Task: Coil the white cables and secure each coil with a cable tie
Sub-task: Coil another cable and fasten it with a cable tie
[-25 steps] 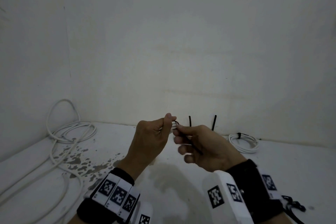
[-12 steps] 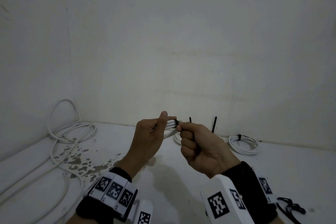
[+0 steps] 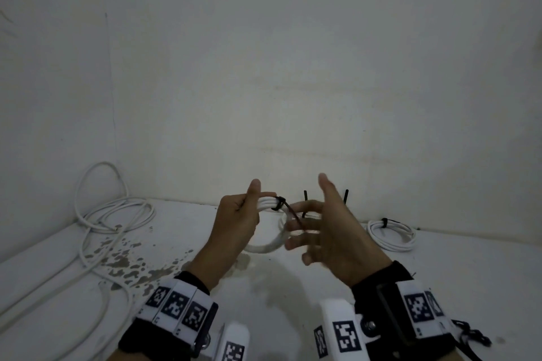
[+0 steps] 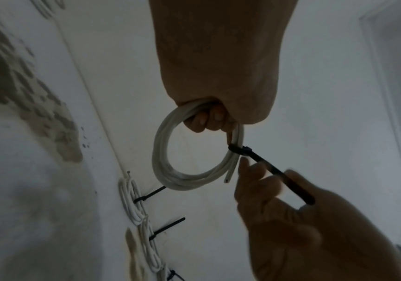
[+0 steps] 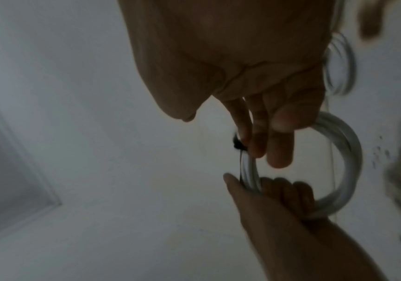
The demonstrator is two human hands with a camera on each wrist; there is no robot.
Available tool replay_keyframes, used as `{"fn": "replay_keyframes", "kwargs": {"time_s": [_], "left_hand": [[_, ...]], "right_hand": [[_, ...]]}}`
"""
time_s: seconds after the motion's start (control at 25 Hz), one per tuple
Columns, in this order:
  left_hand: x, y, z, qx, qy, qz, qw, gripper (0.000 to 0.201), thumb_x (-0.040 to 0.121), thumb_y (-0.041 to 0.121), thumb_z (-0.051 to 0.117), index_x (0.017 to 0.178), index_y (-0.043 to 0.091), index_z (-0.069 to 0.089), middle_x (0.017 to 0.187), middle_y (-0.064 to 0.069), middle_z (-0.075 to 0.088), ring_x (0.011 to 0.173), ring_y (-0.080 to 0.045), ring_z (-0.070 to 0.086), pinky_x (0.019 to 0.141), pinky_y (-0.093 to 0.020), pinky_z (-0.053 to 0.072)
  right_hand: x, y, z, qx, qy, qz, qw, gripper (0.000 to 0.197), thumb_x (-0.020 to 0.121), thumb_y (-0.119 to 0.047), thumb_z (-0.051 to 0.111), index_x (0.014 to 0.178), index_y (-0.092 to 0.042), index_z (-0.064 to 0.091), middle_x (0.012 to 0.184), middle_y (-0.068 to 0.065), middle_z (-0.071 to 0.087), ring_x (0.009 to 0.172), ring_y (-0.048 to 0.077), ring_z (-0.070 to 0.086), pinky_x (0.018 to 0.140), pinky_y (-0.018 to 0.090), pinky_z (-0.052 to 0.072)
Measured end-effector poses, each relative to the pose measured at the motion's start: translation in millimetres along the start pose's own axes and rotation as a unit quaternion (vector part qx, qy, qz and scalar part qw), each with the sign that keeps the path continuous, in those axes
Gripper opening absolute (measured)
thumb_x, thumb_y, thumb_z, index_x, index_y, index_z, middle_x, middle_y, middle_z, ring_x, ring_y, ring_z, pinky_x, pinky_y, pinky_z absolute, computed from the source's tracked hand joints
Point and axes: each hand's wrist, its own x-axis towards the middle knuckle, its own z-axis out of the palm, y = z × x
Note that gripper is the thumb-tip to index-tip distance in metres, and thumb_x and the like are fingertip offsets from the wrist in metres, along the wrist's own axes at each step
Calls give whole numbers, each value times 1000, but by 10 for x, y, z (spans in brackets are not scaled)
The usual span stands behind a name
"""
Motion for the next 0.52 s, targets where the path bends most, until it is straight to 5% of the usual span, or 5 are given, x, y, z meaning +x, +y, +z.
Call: {"fn": "replay_keyframes", "kwargs": {"time_s": [0.12, 0.24, 0.36, 0.44, 0.52], "left_hand": [[70, -25, -24, -138, -4, -158, 978, 45, 101, 42, 47, 64, 17, 42, 44, 5, 25, 38, -11, 21, 41, -21, 23], [82, -56, -7, -267, -42, -244, 931, 45, 102, 39, 47, 63, 17, 38, 43, 6, 20, 32, -8, 18, 35, -18, 21], [66, -107, 5, -328, -64, -294, 896, 50, 101, 38, 45, 56, 18, 35, 40, 6, 21, 30, -8, 21, 32, -19, 24], [69, -161, 15, -327, -74, -305, 891, 45, 102, 38, 42, 64, 13, 44, 44, 3, 33, 34, -9, 33, 36, -20, 33], [65, -221, 45, -302, -91, -315, 895, 42, 102, 40, 41, 83, 8, 59, 60, -6, 57, 54, -17, 57, 53, -27, 48]], "right_hand": [[11, 21, -124, -85, 39, -9, 996, 52, 93, -61, 52, 104, -11, 63, 88, 10, 63, 60, 24, 61, 48, 27, 45], [39, 107, -183, -198, -8, -19, 980, 33, 90, -37, 70, 109, -11, 63, 89, 10, 61, 59, 20, 62, 45, 27, 47], [120, 205, -262, -248, 6, -22, 969, 18, 90, -27, 72, 95, -11, 66, 86, 10, 61, 57, 18, 62, 45, 28, 49], [183, 274, -316, -218, 7, -20, 976, 13, 92, -19, 70, 88, -7, 66, 84, 13, 64, 59, 21, 65, 47, 30, 52], [253, 369, -365, -153, 22, -19, 988, 11, 94, -10, 66, 88, 0, 65, 77, 15, 65, 59, 23, 66, 49, 31, 54]]}}
